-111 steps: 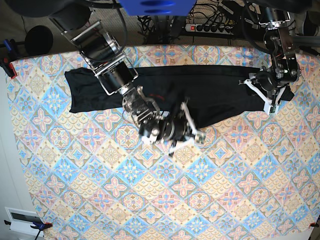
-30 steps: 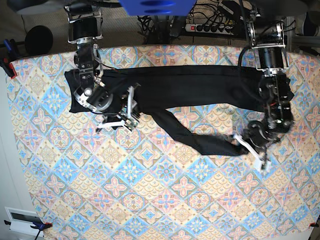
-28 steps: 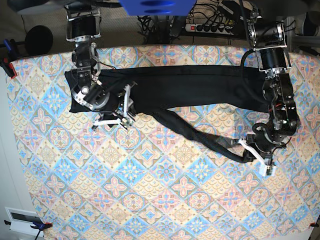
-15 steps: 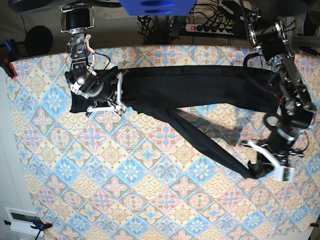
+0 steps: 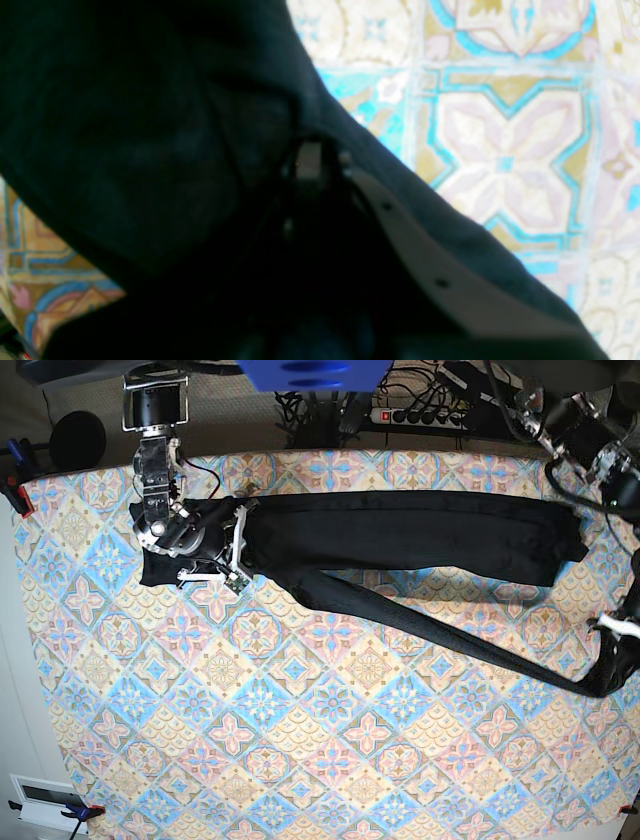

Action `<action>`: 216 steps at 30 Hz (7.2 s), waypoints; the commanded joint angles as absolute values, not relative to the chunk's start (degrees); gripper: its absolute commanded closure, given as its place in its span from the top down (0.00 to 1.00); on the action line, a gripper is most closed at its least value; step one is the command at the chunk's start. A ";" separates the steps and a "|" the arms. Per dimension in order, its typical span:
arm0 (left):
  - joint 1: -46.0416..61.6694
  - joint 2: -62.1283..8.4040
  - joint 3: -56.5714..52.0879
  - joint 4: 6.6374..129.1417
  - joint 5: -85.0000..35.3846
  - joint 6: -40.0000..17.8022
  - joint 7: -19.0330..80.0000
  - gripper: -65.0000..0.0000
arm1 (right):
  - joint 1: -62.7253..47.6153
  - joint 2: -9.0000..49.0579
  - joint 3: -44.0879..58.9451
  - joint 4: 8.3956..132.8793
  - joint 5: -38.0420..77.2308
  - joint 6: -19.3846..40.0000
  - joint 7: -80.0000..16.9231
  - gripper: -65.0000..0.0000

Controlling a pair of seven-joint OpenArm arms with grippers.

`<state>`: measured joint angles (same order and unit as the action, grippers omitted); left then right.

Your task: Layout the t-shirt on the table in an organized manner, then fold the t-shirt properly

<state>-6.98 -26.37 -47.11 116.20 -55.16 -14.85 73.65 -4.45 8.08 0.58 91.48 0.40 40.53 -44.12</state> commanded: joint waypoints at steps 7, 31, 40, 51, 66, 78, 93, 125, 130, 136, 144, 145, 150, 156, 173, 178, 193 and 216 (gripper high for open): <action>9.01 -30.64 -55.25 116.88 -64.75 -14.81 71.60 0.00 | -4.44 8.66 1.98 91.56 -2.59 40.00 -46.90 0.05; 27.30 -29.58 -40.75 116.70 -43.74 -14.81 62.90 0.00 | -4.53 8.75 1.54 95.16 -2.51 40.00 -46.90 0.05; 26.95 -29.85 -40.75 116.53 -43.47 -14.81 55.60 0.00 | -4.53 8.66 1.54 94.81 -2.51 40.00 -46.90 0.05; 24.22 -29.85 -26.68 108.35 -23.08 -14.81 55.08 0.00 | -4.53 8.66 1.45 92.44 -2.51 40.00 -46.90 0.05; 23.25 -30.90 -20.88 104.48 -9.27 -14.46 52.35 0.27 | -4.79 8.75 1.45 95.96 -2.51 40.00 -46.46 0.06; 22.20 -25.71 -33.01 104.48 -24.57 -14.55 52.44 0.43 | -4.88 8.75 -7.43 110.20 -2.42 40.00 -46.46 0.24; 21.58 -23.96 -33.01 104.40 -25.63 -14.55 52.53 0.43 | 5.23 4.44 -12.70 98.51 -2.42 40.00 -46.99 0.36; 20.62 -23.96 -33.01 104.31 -25.71 -14.64 52.44 0.43 | 11.91 3.12 -12.26 81.36 4.53 40.00 -46.99 0.00; 20.09 -23.96 -33.01 104.22 -25.63 -14.64 52.44 0.43 | 10.24 3.12 -12.18 86.11 8.57 40.00 -46.81 0.00; 20.00 -23.96 -33.01 104.22 -25.63 -14.64 52.44 0.43 | 5.14 5.76 -10.77 95.08 19.38 40.00 -46.99 0.00; 18.95 -24.04 -33.01 104.22 -25.27 -14.55 52.18 0.43 | -2.86 7.16 -4.79 105.54 20.88 40.00 -49.89 0.00; 18.68 -24.04 -33.10 104.22 -25.19 -14.55 52.35 0.43 | -3.65 8.22 -4.62 106.68 20.88 40.00 -49.89 0.00; 18.15 -23.96 -36.70 102.02 -25.36 -14.55 52.44 0.43 | -6.81 10.59 -4.53 109.41 20.88 40.00 -49.89 0.00; 15.96 -24.22 -39.78 97.27 -25.45 -14.55 52.26 0.43 | -12.26 12.09 -4.97 110.11 20.79 40.00 -49.80 0.00; 15.78 -24.31 -42.95 97.45 -25.98 -14.73 52.09 0.43 | -14.02 13.93 -8.31 107.12 20.35 40.00 -52.00 0.00; 16.04 -26.07 -45.05 97.45 -30.11 -14.73 56.04 0.43 | -14.46 14.02 -8.57 107.47 17.27 40.00 -52.09 0.09; 16.04 -37.49 -36.53 85.41 -43.82 -17.36 60.26 0.61 | -14.02 13.93 -8.66 107.65 14.90 40.00 -51.91 0.19; 8.57 -36.00 -24.31 72.31 -44.79 -20.79 57.27 0.69 | -14.02 13.93 -8.66 107.65 14.90 40.00 -51.74 0.19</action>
